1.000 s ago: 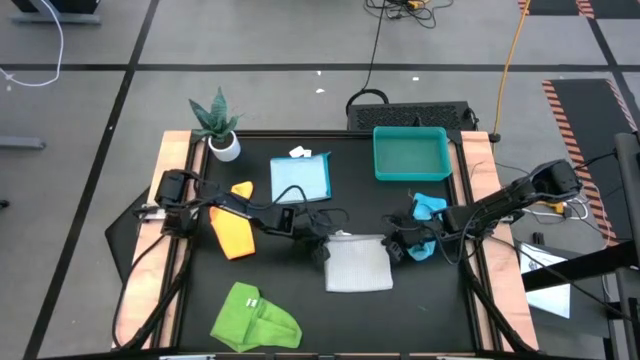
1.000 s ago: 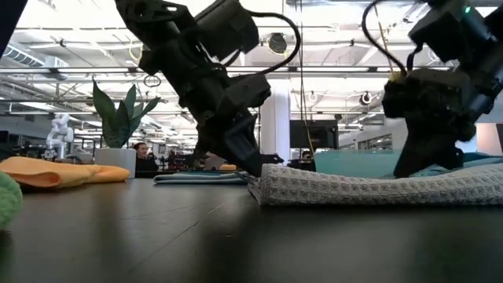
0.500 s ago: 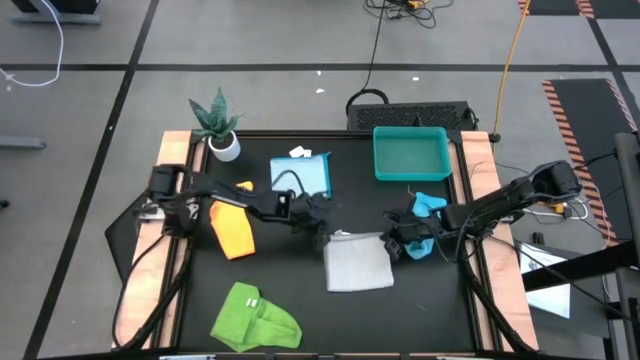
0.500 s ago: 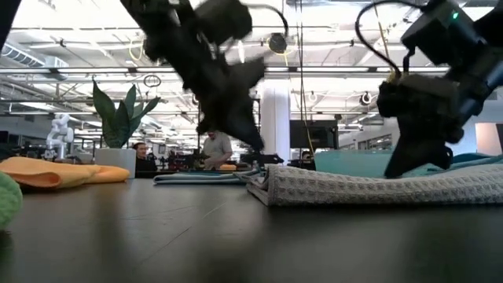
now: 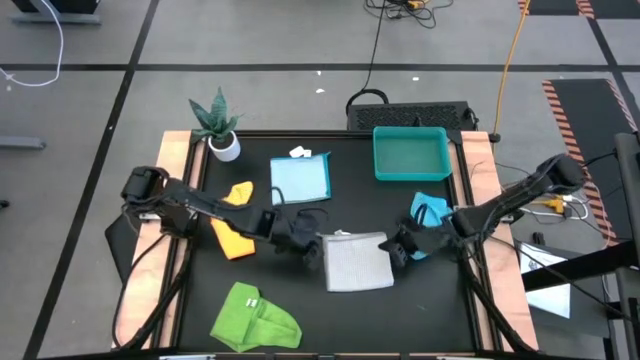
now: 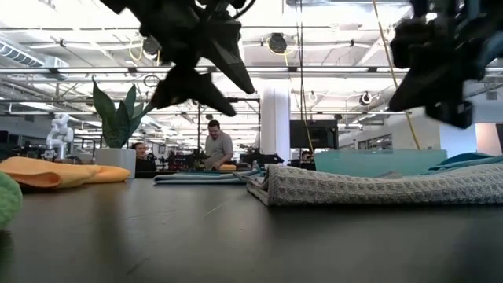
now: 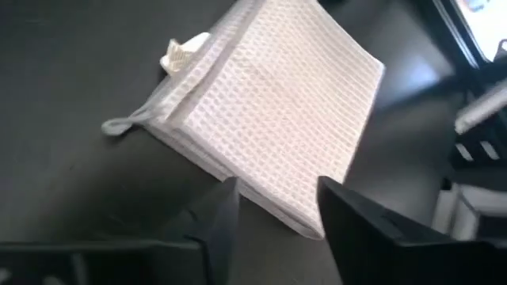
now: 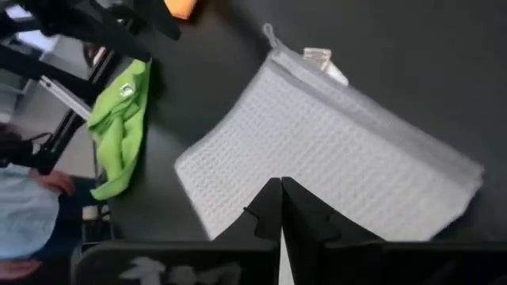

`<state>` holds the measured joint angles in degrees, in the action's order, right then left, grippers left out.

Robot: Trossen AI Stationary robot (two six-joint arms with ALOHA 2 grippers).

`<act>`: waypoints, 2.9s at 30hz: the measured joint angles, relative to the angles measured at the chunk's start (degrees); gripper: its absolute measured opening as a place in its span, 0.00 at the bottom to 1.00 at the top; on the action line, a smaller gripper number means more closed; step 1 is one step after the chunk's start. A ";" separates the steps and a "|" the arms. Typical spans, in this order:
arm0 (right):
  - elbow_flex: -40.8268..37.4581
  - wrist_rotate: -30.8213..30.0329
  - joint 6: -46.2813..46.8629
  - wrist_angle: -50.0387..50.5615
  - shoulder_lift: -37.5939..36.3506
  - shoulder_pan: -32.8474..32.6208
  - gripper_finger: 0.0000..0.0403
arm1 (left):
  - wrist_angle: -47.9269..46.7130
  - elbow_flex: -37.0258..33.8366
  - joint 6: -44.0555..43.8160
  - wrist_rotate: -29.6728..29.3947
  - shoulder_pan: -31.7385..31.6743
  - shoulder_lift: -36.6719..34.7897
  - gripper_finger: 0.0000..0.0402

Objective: Fold microfiber towels
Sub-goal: Stack the gray microfiber towel on the blue microfiber towel

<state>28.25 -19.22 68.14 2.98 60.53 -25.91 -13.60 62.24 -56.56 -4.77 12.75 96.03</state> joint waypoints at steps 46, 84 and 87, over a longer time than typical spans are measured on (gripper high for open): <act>-12.92 -2.73 13.61 -19.34 14.39 5.74 0.44 | 21.49 -5.48 -14.58 -5.03 -3.65 16.92 0.57; 0.36 -4.76 -8.04 -23.13 6.25 3.99 0.00 | 17.69 -5.79 2.57 -15.10 3.32 -3.94 0.02; 2.94 -4.74 -11.00 -22.16 6.55 6.34 0.00 | 10.84 -5.50 2.06 -18.59 3.90 -8.25 0.02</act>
<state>31.19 -23.97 57.14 -19.18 67.08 -19.57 -2.76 56.73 -54.50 -23.36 16.65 87.78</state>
